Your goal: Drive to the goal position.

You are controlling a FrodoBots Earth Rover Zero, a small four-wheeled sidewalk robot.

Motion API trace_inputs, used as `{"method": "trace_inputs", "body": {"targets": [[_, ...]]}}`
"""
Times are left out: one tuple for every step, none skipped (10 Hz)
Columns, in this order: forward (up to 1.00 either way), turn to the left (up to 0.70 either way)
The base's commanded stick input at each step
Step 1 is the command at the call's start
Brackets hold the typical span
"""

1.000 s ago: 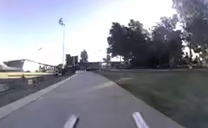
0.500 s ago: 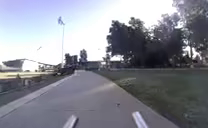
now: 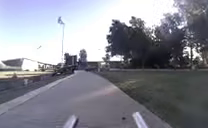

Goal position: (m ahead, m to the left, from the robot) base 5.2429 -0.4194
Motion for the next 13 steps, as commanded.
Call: {"method": "trace_inputs", "body": {"targets": [[1.00,0.00],[1.00,0.00],[1.00,0.00],[1.00,0.00],[1.00,0.00],[1.00,0.00],[1.00,0.00],[1.00,0.00],[1.00,0.00],[1.00,0.04],[1.00,0.15],[1.00,0.25],[1.00,0.36]]}}
